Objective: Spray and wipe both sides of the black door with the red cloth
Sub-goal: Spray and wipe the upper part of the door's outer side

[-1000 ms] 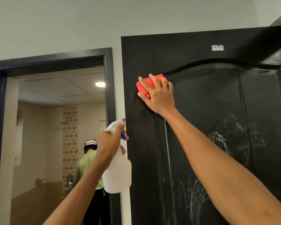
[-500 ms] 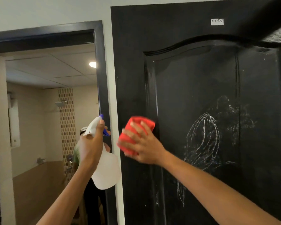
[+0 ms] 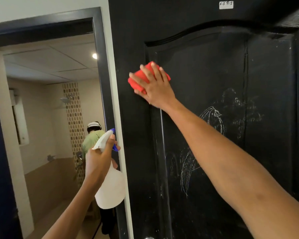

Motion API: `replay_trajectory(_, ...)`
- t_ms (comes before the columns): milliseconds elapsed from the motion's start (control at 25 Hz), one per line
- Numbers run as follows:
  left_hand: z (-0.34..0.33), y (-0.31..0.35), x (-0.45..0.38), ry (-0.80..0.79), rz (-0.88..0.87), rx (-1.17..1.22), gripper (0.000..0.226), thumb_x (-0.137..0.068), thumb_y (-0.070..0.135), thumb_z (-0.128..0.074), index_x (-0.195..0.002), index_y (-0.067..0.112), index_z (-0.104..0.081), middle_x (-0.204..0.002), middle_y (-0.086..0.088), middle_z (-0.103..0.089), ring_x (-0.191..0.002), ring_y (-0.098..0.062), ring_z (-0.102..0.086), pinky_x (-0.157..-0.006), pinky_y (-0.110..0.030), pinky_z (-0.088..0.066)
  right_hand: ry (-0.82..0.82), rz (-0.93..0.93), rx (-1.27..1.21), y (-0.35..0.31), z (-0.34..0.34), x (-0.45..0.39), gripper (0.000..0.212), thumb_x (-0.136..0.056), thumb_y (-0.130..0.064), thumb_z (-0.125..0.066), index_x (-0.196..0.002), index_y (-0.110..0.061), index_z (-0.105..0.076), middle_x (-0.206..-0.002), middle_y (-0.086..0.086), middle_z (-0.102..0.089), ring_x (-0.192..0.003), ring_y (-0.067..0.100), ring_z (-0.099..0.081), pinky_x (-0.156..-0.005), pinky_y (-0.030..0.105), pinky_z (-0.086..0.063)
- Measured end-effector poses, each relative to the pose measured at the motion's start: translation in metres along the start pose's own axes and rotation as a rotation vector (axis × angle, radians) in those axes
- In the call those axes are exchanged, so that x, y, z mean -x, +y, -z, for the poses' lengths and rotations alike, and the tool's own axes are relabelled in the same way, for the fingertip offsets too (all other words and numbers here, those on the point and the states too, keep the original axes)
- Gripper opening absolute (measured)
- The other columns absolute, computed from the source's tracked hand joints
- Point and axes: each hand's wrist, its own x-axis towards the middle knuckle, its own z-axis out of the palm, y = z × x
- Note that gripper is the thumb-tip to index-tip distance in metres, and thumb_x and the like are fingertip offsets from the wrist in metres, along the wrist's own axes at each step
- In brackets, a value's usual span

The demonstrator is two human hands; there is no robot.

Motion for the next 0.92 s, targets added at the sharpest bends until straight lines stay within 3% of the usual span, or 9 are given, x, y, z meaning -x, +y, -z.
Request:
replay_trajectory(120,0.008,-0.011,-0.001,0.007,0.010,-0.014,0.022,-0.096,0.054,-0.053,-0.092,0.033,-0.059,-0.083,-0.010,-0.069,-0.060,-0.025,-0.066,-0.054,-0.031,-0.056,0.073,-0.147,-0.054,-0.028,-0.009,0.004,0.063,-0.102,-0.062,-0.032,-0.160,-0.040,-0.027,-0.166,0.011,-0.028,-0.153,0.046,-0.017,-0.121,0.064,-0.016)
replay_trajectory(280,0.012,-0.035,0.010,-0.010,0.031,-0.024,0.039,-0.095,0.060,-0.054,-0.089,0.026,-0.072,-0.071,-0.009,-0.073,-0.049,-0.026,-0.064,-0.057,-0.036,-0.057,0.054,0.184,-0.107,-0.097,-0.072,0.124,0.058,-0.102,-0.050,-0.049,-0.157,-0.037,-0.037,-0.163,0.012,-0.035,-0.152,0.046,-0.022,-0.120,0.067,-0.015)
replay_trajectory(520,0.002,-0.088,0.056,-0.103,0.030,-0.066,0.040,-0.101,0.049,-0.051,-0.089,0.018,-0.073,-0.083,-0.003,-0.076,-0.047,-0.030,-0.062,-0.053,-0.029,-0.052,-0.413,0.590,-0.103,-0.185,-0.132,0.342,0.075,-0.096,-0.040,-0.055,-0.161,-0.036,-0.019,-0.170,0.006,-0.013,-0.157,0.038,-0.001,-0.124,0.060,0.010)
replay_trajectory(640,-0.001,-0.114,0.079,-0.122,0.092,-0.076,0.042,-0.098,0.051,-0.050,-0.093,0.017,-0.074,-0.075,-0.006,-0.073,-0.044,-0.025,-0.060,-0.050,-0.025,-0.051,-0.506,0.672,-0.085,-0.199,-0.147,0.422,0.086,-0.092,-0.043,-0.064,-0.162,-0.035,-0.015,-0.171,0.004,-0.007,-0.158,0.035,0.003,-0.124,0.057,0.013)
replay_trajectory(800,-0.001,-0.129,0.096,-0.152,0.145,-0.085,0.048,-0.091,0.060,-0.049,-0.087,0.018,-0.073,-0.070,-0.011,-0.072,-0.044,-0.026,-0.060,-0.054,-0.035,-0.053,-0.488,0.695,-0.040,-0.190,-0.150,0.446,0.093,-0.091,-0.035,-0.068,-0.163,-0.036,-0.009,-0.173,0.003,0.001,-0.158,0.034,0.007,-0.124,0.055,0.015)
replay_trajectory(920,-0.005,-0.118,0.093,-0.164,0.133,-0.074,0.045,-0.093,0.056,-0.051,-0.084,0.018,-0.073,-0.079,-0.003,-0.075,-0.046,-0.031,-0.060,-0.055,-0.040,-0.054,-0.353,0.587,-0.056,-0.164,-0.138,0.407,0.084,-0.092,-0.029,-0.062,-0.162,-0.039,-0.017,-0.172,0.003,-0.011,-0.158,0.036,-0.005,-0.126,0.058,0.003)
